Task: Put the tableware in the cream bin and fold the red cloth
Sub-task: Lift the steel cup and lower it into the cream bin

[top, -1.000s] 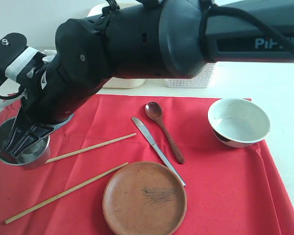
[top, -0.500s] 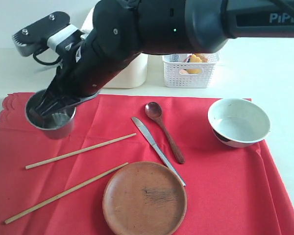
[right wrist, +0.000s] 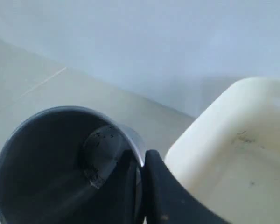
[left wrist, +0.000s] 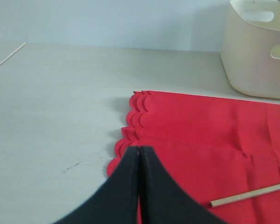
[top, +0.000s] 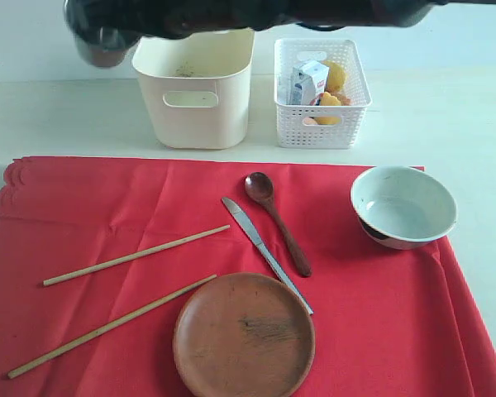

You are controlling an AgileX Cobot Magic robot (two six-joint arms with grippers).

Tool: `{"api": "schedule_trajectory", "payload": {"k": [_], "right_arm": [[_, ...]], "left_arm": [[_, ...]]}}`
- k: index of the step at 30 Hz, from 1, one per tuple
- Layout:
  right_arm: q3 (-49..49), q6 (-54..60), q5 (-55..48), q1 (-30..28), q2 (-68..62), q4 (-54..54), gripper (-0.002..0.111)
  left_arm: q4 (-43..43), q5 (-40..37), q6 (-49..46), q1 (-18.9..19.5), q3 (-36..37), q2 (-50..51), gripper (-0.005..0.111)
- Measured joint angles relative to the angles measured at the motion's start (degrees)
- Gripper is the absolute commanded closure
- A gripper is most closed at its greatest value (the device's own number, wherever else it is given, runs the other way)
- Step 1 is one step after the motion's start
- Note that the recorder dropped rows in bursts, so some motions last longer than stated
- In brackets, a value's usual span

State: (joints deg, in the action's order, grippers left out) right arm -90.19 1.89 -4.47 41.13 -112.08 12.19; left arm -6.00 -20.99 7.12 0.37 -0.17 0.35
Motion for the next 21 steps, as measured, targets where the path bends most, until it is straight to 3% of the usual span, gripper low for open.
{"api": "schedule_trajectory", "payload": {"k": [10,21], "right_arm": [[-2.22,-0.81,5.25,-9.2,-5.5,0.0,0.108],[-6.01,-1.04,7.0,-10.41,-13.82,0.0,0.108]], "left_arm": [[0.0,0.0,0.0,0.0,0.0,0.0,0.107],[0.0,0.0,0.0,0.0,0.0,0.0,0.107]]}}
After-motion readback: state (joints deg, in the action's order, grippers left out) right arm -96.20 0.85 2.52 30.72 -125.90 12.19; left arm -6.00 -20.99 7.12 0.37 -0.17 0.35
